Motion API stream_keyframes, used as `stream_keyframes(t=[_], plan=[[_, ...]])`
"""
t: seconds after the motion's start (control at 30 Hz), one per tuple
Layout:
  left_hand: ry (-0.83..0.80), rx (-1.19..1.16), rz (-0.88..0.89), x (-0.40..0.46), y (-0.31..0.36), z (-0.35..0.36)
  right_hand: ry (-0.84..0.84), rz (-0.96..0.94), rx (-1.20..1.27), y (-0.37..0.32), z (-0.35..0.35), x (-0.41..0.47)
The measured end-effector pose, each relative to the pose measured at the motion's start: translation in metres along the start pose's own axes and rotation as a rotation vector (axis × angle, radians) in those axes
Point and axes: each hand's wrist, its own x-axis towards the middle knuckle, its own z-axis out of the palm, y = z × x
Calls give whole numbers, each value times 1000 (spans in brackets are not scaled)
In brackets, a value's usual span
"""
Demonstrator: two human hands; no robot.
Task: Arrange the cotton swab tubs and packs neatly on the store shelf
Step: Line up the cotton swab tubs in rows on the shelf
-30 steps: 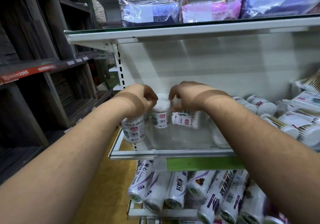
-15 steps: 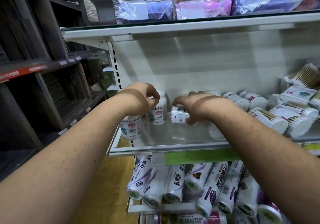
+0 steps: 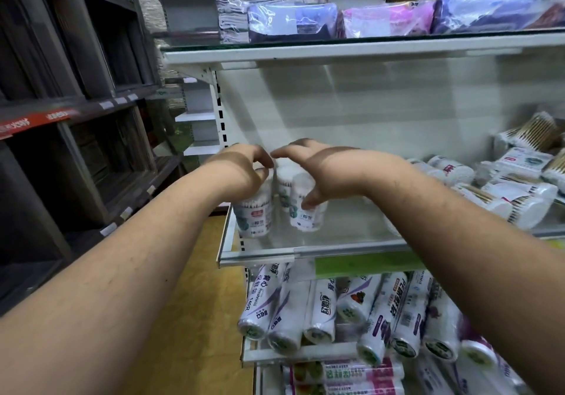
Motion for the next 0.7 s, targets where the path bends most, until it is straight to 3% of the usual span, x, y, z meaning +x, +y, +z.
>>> stream_keyframes(t=[0.17,0.7], plan=[[-74,-20,7,-4,-11,10,34,96,83,8,20,-11],[-46,-2,36,-1,-11,14,78,159,87,13,43,-22]])
